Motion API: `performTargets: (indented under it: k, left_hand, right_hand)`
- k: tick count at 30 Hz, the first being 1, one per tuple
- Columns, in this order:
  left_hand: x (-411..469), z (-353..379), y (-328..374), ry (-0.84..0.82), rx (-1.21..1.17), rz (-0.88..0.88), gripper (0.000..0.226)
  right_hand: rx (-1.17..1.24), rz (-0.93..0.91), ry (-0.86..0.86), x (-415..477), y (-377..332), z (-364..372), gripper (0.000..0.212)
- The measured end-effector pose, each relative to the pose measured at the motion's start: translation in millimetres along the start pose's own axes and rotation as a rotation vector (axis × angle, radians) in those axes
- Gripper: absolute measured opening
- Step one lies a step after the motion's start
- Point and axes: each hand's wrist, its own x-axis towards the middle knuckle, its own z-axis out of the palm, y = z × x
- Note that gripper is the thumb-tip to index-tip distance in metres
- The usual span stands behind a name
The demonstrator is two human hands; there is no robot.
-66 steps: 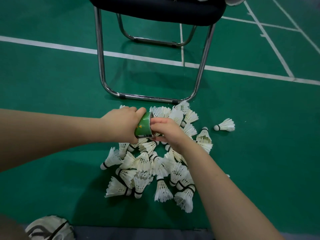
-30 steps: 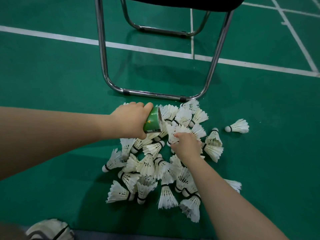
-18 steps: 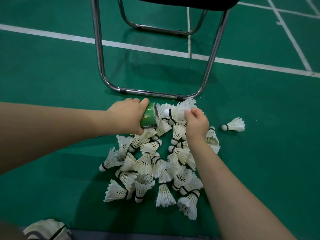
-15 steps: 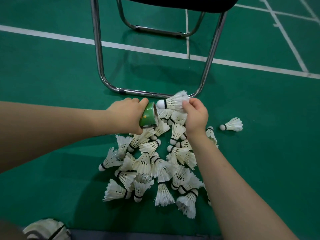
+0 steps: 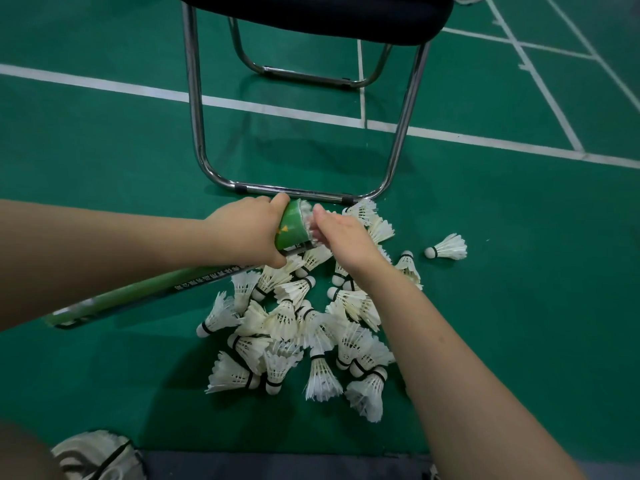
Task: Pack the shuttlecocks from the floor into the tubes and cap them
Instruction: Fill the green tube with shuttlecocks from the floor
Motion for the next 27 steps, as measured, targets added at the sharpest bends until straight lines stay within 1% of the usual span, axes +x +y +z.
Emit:
performTargets:
  k: [3, 4, 5, 7, 8, 9, 11, 13, 14, 16, 18, 21, 24, 27]
  left_hand:
    - [-9, 2, 7, 0.034, 0.010, 0.081, 0.067]
    - [-12, 4, 9, 0.029, 0.009, 0.111, 0.068]
    - [-16, 6, 10, 0.012, 0.012, 0.135, 0.070]
    - [-24, 10, 10, -0.039, 0.046, 0.164, 0.073]
    - [-27, 12, 8, -0.062, 0.067, 0.172, 0.074]
    - [-31, 14, 7, -0.078, 0.082, 0.176, 0.075]
    - [-34, 16, 4, -0.089, 0.085, 0.175, 0.077]
    - [-33, 15, 4, -0.073, 0.067, 0.162, 0.074]
    - [-32, 14, 5, -0.059, 0.058, 0.155, 0.072]
    - [-29, 10, 9, -0.026, 0.034, 0.144, 0.070]
    - [-27, 7, 15, 0.005, -0.003, 0.143, 0.071]
    - [-28, 3, 23, 0.009, -0.025, 0.146, 0.074]
    - [-31, 4, 28, -0.027, -0.031, 0.135, 0.077]
    - [-34, 4, 31, -0.039, -0.020, 0.142, 0.076]
  right_hand:
    - [-0.146, 0.083, -0.195, -8, -7, 6, 0.063]
    - [-0.164, 0.094, -0.260, -10, -7, 9, 0.066]
    - [-0.138, 0.101, -0.332, -11, -4, 12, 0.062]
    - [-0.082, 0.123, -0.469, -17, 0, 19, 0.045]
    - [-0.076, 0.136, -0.510, -19, 4, 22, 0.044]
    - [-0.070, 0.144, -0.522, -20, 8, 25, 0.048]
    - [-0.031, 0.167, -0.468, -24, 13, 32, 0.061]
    - [-0.019, 0.167, -0.325, -29, 10, 38, 0.066]
    - [-0.007, 0.142, -0.228, -30, 8, 40, 0.063]
    - [0.083, 0.068, -0.016, -33, 5, 41, 0.049]
    - [0.189, 0.023, 0.162, -33, 4, 36, 0.045]
    - [0.254, 0.010, 0.264, -36, 4, 17, 0.043]
    - [0.155, -0.017, 0.342, -40, 12, -8, 0.040]
    - [0.061, 0.041, 0.392, -49, 30, -35, 0.034]
